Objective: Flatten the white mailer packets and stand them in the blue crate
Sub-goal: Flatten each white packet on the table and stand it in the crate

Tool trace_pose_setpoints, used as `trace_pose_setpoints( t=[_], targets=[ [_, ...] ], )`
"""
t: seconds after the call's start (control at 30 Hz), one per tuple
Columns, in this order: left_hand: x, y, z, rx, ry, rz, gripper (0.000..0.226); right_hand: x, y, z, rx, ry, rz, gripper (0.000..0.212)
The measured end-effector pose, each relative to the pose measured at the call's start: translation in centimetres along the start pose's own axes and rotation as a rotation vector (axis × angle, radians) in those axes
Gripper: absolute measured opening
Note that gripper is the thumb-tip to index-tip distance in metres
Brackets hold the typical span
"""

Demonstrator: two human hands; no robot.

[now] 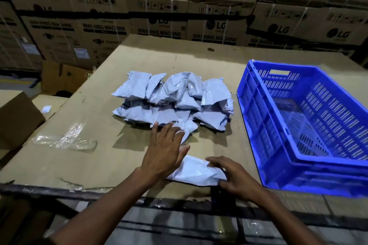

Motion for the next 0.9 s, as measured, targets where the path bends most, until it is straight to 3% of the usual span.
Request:
trace_pose_setpoints(
  t=[0.07,0.23,0.43,0.6,0.9],
  targets=[
    [1.5,0.9,1.4,-0.006,-0.006,-0.044,0.047,-0.2,0.6,-0.2,0.067,-0.041,-0.019,0.067],
    [5.9,3.8,2.9,-0.062,-0.082,-0.177,0.055,-0.9,0.6,-3.0,0.236,-0.099,0.263,0.045],
    [7.4,6.3,2.1,-0.083,-0.189,-0.343,0.060,-1.0,6.6,-1.5,0.531,0.029,0.062,0.071],
    [7.8,6.6,1.9,-0.042,-0.205,-0.354,0.057,-0.8,7.0,-0.5,0.599,0.056,0.055,0.058],
    [8.2,6.7,2.2,-0.017,-0.187,-0.314,0.056,-0.5,6.6,-1.2,0.597,0.021,0.145,0.055]
  ],
)
Point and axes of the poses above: each hand's wrist, its own x-axis away from the middle knuckle, its own y-axis out of the palm, z = x × y, the point moved 10 cm from there along -x, towards the middle knuckle, and after that the axes turned 8 degrees about z, right-handed, at the moved point
